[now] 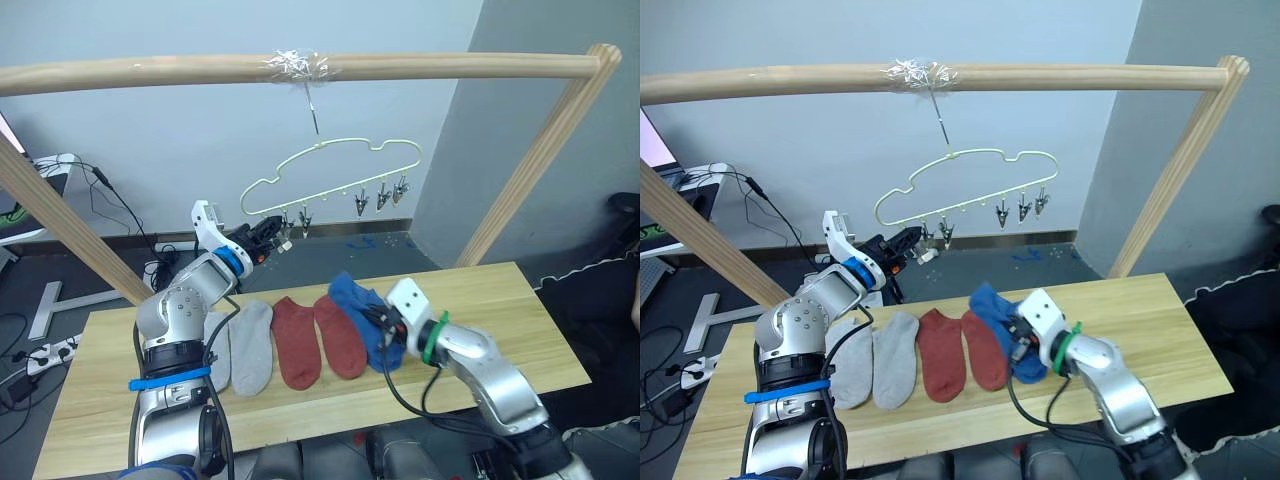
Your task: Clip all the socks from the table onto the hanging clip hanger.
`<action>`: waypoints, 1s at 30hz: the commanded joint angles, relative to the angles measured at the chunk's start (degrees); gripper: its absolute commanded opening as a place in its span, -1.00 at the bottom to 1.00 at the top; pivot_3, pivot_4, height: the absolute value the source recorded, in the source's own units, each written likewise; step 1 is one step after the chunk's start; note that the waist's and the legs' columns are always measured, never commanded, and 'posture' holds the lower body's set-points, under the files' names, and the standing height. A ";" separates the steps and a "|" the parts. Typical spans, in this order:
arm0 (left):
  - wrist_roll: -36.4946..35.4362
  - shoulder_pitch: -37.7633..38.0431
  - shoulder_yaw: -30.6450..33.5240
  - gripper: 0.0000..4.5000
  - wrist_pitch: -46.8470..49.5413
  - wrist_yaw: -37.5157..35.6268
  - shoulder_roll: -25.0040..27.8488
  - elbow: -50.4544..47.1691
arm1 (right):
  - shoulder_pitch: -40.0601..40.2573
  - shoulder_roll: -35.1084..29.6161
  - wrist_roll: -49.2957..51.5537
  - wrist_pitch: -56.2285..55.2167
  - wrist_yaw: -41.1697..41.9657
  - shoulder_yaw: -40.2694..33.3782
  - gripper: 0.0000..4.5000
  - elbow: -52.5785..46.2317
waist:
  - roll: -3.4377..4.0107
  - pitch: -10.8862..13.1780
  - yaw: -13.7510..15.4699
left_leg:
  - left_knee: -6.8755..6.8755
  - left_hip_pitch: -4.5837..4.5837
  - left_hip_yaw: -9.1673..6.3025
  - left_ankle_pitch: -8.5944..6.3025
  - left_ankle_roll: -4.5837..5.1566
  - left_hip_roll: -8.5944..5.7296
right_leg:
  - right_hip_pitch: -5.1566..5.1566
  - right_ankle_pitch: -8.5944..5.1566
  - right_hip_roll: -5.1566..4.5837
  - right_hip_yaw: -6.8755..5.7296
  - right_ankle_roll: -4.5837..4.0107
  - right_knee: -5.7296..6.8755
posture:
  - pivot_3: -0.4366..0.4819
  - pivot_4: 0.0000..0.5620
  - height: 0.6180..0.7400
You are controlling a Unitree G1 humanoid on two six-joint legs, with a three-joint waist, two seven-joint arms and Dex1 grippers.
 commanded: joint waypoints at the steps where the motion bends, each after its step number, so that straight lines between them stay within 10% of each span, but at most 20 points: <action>1: -1.23 0.19 -0.19 -1.00 0.38 0.86 -0.57 -2.79 | -2.73 2.45 1.30 1.57 -0.91 0.80 -0.99 0.33 | 0.01 0.00 0.19 | 0.00 -0.09 -0.07 0.00 -0.01 0.00 | -0.02 0.00 -0.03 -0.08 -0.01 -0.03 | 0.44 -0.45 1.00; 30: -10.40 2.68 0.39 -1.00 6.32 2.37 -2.68 -8.50 | -7.30 6.71 12.34 10.97 -0.26 -4.25 -0.99 -0.14 | 0.12 0.28 1.58 | -0.01 -0.50 -0.99 0.14 -0.25 -0.01 | -0.04 -0.07 -0.09 -0.94 -0.16 -0.12 | 0.44 -0.42 1.00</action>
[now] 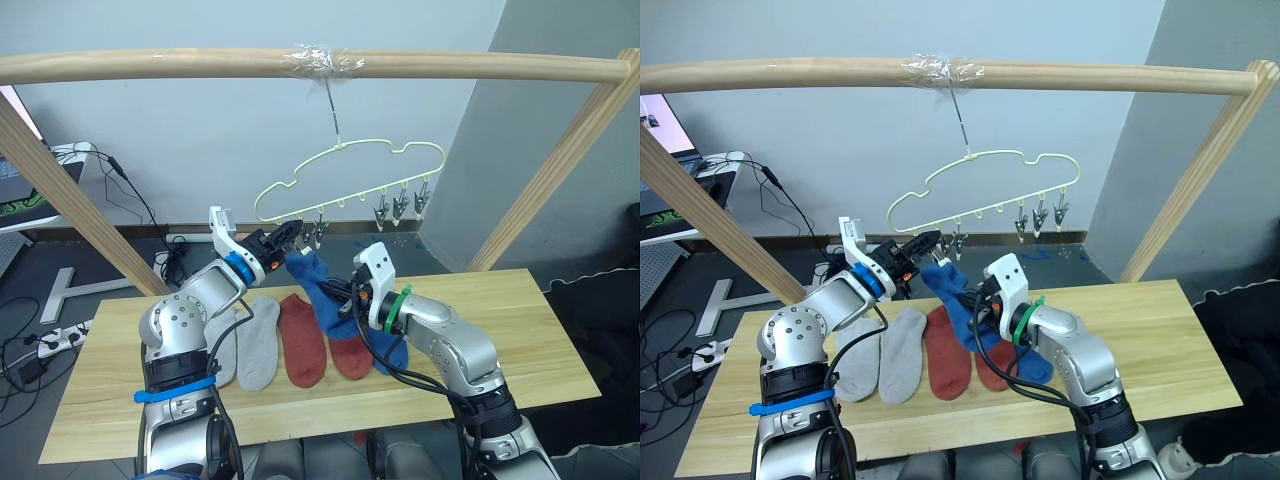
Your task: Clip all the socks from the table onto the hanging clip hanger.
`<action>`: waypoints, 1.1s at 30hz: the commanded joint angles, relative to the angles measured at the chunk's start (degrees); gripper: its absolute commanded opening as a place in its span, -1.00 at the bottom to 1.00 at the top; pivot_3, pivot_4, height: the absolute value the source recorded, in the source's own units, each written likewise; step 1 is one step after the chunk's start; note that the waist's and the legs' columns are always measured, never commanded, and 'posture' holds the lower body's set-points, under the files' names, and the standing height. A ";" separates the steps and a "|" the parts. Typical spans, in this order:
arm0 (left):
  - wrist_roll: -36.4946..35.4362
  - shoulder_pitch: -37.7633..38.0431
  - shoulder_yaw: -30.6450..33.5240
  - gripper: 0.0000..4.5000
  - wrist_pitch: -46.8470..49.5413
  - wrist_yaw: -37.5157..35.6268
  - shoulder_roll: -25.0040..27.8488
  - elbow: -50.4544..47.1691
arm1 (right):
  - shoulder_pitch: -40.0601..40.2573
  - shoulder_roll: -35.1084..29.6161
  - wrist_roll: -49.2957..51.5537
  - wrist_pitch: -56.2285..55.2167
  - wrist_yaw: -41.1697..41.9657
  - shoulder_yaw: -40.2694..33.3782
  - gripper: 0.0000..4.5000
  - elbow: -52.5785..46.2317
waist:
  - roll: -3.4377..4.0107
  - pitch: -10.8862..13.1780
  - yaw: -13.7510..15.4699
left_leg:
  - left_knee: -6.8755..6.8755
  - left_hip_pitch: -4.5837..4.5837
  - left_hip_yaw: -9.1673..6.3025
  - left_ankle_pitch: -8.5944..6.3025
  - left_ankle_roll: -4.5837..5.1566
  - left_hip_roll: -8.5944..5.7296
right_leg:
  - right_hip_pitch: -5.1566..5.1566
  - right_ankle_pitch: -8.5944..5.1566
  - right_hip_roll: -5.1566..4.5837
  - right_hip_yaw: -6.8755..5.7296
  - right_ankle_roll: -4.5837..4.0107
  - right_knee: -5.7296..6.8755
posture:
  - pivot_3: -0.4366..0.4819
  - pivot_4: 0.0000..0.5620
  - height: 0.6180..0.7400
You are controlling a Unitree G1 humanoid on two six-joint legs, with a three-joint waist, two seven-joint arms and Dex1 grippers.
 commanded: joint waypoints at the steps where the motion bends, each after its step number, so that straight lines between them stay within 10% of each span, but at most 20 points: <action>1: -1.52 -0.16 -0.41 -1.00 0.06 -0.26 0.41 -2.03 | 0.22 -0.48 1.61 0.37 0.30 -0.11 -0.99 -2.47 | 0.02 0.06 0.01 | 0.00 -0.01 -0.01 0.00 0.00 0.00 | 0.00 0.00 0.00 -0.01 0.00 0.00 | 0.44 -0.42 1.00; 33: -6.28 0.82 -0.65 -1.00 3.45 0.43 1.23 -3.88 | 4.48 0.55 16.94 8.53 -1.91 -6.28 -0.99 -8.46 | 0.14 0.22 -0.02 | -0.01 -0.06 -0.10 0.00 0.00 0.00 | 0.00 -0.02 0.00 -0.11 0.01 -0.03 | 0.46 -0.46 1.00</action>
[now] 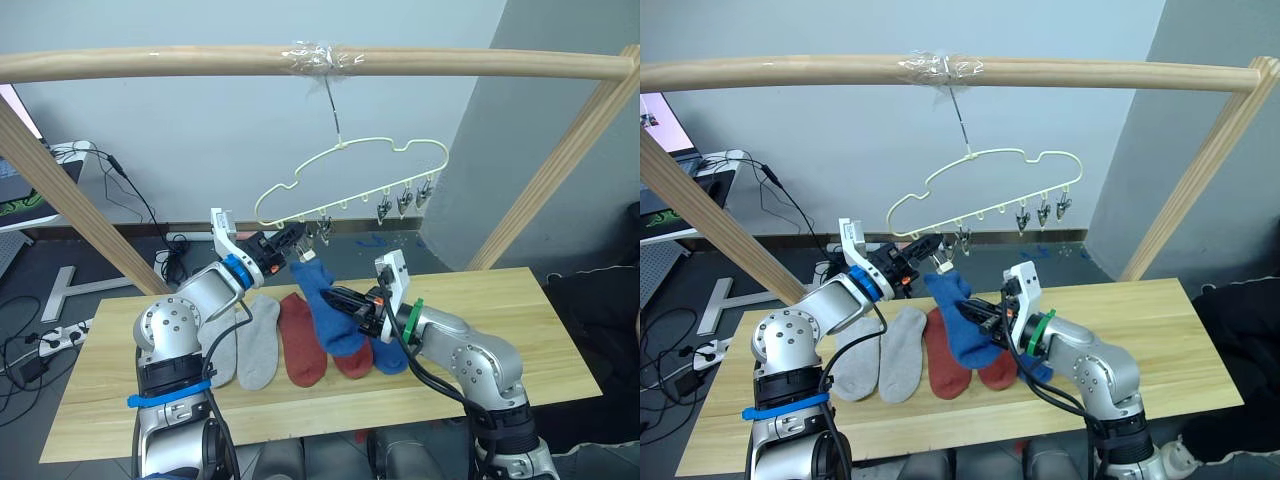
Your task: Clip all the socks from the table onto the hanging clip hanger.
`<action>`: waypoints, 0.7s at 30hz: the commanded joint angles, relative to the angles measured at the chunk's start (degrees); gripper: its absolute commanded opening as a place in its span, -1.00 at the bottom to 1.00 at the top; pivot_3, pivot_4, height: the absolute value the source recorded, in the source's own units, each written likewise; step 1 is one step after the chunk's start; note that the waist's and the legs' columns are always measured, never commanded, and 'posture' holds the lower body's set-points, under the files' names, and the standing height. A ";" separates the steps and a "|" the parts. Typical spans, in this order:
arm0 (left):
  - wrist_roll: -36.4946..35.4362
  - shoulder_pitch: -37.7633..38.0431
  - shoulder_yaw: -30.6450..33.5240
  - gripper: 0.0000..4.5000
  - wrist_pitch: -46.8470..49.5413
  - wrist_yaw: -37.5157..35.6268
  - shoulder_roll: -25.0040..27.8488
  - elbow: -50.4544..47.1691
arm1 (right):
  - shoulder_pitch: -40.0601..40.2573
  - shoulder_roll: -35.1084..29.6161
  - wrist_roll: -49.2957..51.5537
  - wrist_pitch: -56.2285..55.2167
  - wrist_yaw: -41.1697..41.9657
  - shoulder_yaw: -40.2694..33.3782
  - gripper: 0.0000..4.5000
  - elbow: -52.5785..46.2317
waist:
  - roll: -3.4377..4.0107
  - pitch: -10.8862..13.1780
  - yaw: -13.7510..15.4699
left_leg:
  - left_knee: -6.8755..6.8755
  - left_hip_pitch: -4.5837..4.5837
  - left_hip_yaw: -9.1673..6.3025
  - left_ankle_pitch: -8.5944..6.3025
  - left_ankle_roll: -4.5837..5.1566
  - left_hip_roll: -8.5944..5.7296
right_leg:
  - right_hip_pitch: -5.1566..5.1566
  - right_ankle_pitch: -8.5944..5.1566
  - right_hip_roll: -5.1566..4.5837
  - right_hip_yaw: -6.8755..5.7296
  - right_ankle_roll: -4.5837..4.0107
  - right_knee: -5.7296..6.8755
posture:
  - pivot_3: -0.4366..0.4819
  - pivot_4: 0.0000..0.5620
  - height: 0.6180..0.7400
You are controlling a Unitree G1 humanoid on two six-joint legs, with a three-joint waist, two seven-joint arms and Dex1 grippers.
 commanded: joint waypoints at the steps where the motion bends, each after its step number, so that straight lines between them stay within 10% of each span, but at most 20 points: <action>1: -2.10 -0.39 -0.63 -1.00 0.63 -0.09 0.07 -2.04 | -0.90 0.14 0.70 -1.82 -0.18 0.39 -0.99 -1.13 | 0.00 0.00 0.00 | 0.00 0.00 0.00 0.00 0.00 0.00 | 0.00 0.00 0.00 0.00 0.00 0.00 | 0.46 -0.46 1.00; 21: -5.50 0.02 -0.37 -0.84 1.04 0.63 0.73 -3.25 | -2.83 -0.10 -1.76 -6.89 -0.78 1.88 -1.00 3.73 | 0.02 0.06 0.03 | 0.00 -0.04 -0.01 0.00 0.00 0.00 | 0.00 0.00 0.00 -0.01 0.00 -0.04 | 0.46 -0.44 1.00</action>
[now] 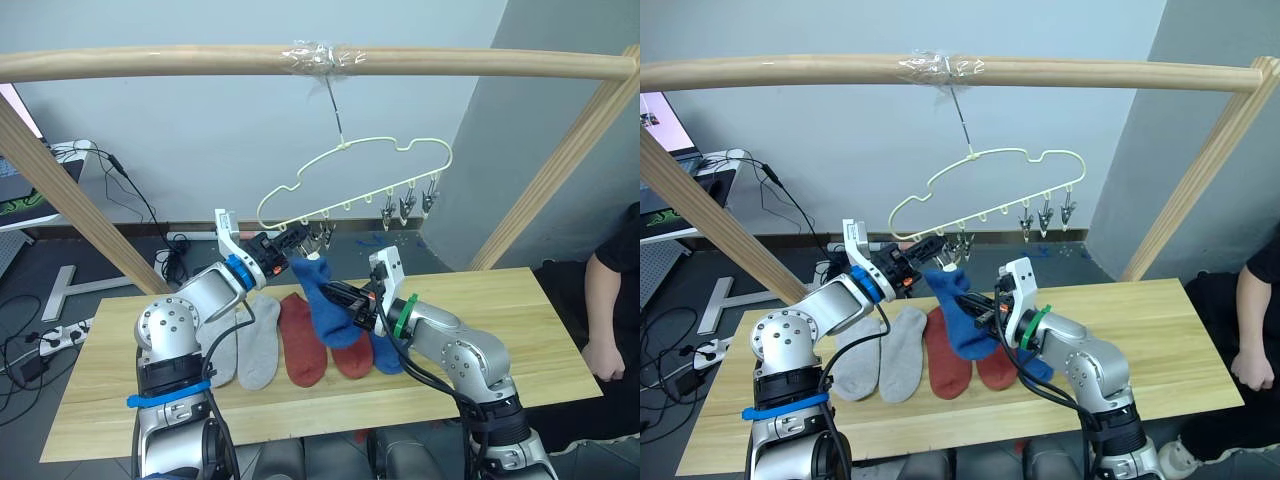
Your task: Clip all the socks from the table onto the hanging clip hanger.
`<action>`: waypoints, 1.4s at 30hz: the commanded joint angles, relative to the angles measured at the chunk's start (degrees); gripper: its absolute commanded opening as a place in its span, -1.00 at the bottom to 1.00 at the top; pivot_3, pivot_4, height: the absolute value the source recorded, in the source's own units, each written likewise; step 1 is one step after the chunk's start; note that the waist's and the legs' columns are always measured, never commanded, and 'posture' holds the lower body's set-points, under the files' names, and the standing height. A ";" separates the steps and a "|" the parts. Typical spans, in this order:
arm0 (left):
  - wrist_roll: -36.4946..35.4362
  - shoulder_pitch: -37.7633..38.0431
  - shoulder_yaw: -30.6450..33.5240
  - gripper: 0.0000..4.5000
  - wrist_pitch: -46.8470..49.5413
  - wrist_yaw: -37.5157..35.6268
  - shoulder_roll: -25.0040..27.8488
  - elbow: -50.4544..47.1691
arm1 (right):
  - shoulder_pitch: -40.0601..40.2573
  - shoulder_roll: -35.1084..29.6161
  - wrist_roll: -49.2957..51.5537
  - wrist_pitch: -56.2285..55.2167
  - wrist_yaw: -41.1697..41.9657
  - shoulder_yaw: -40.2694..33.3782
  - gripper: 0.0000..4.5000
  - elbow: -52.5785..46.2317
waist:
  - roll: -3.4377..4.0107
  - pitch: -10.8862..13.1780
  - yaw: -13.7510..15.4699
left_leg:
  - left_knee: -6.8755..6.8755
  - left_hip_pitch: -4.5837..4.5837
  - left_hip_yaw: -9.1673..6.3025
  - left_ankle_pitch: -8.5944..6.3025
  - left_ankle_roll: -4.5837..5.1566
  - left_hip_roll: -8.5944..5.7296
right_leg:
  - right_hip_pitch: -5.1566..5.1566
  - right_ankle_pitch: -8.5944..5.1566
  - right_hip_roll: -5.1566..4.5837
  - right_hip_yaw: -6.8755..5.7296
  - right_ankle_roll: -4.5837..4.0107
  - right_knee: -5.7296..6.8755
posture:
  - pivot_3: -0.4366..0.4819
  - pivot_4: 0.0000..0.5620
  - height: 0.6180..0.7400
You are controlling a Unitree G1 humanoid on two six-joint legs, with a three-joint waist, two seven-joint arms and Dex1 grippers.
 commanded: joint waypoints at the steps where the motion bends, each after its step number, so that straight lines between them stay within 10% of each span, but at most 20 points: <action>1: -1.68 0.01 -0.31 -0.67 -0.82 -0.95 0.47 -2.83 | -0.82 0.02 0.65 -1.04 0.26 -0.25 -1.00 -0.94 | 0.01 0.02 0.00 | 0.00 0.00 0.00 0.00 0.00 0.00 | 0.00 0.00 0.00 0.00 0.00 0.00 | 0.46 -0.44 1.00; 14: -3.79 1.57 1.76 0.98 1.33 -1.17 4.54 -4.24 | -1.83 0.08 -0.45 -2.32 0.41 0.96 -1.00 0.85 | -0.01 0.86 -0.07 | 0.00 -0.04 -0.02 0.00 -0.01 0.01 | -0.03 0.00 0.00 -0.01 0.00 -0.01 | 0.47 -0.42 1.00; 21: -6.45 3.54 4.69 0.98 2.61 -1.74 12.11 -4.92 | -3.72 2.38 -0.11 -1.06 -0.23 2.21 -1.00 3.12 | 0.00 0.87 0.20 | 0.00 -0.79 -0.06 0.17 -0.29 0.02 | -0.89 0.14 0.00 -0.06 -0.23 0.22 | 0.52 -0.42 1.00; 35: 1.05 11.27 -2.40 1.00 -3.27 -8.81 17.93 -15.06 | -3.82 0.46 -3.82 -1.67 -0.80 2.95 0.99 5.79 | 0.03 0.89 1.40 | -0.01 -0.80 -0.05 0.20 -0.35 0.04 | -0.89 0.12 -0.03 -0.12 -0.21 0.19 | 0.54 -0.42 1.00; 42: 19.71 16.59 -13.23 1.00 -20.32 -13.27 19.11 -19.83 | -0.07 -6.37 -6.32 -3.06 -0.61 2.97 0.99 -1.12 | 0.04 0.90 1.49 | 0.00 -0.80 -0.01 0.22 -0.38 0.04 | -0.89 0.06 -0.04 -0.09 -0.19 0.16 | 0.54 -0.42 1.00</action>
